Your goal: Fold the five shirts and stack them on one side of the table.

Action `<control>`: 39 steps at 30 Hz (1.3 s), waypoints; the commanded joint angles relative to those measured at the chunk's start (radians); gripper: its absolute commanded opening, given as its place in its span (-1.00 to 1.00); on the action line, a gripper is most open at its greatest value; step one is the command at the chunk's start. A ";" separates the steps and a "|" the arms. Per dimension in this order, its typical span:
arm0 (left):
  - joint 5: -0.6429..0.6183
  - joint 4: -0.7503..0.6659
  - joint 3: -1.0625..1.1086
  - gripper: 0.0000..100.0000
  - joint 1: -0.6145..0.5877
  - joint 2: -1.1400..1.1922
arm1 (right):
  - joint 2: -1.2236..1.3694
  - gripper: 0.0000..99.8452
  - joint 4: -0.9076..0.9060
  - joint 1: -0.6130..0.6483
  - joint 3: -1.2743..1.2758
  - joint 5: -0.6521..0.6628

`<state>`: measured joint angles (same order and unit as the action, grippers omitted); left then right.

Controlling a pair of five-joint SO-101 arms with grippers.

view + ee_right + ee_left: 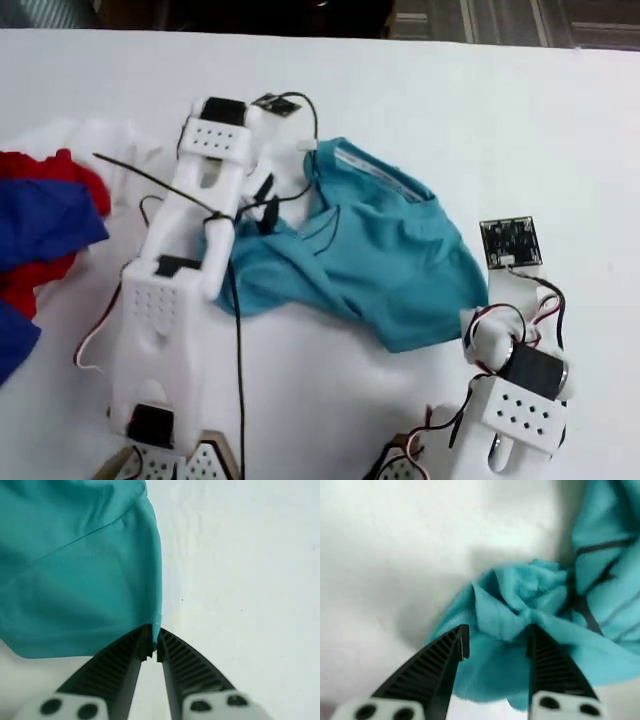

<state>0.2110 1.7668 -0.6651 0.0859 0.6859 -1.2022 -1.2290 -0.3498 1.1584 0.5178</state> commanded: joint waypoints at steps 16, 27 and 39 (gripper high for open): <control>-0.002 -0.288 0.197 -0.58 0.009 -0.020 | -0.021 -0.96 0.013 -0.004 -0.012 0.005; -0.003 -0.394 0.197 -0.58 0.011 0.052 | -0.021 -0.96 0.013 -0.004 -0.012 0.005; 0.000 -0.405 0.197 -0.98 0.012 0.051 | -0.021 -0.96 0.013 -0.004 -0.012 0.000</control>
<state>0.2140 1.4001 -0.4611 0.0967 0.7457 -1.2022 -1.2290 -0.3498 1.1584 0.5178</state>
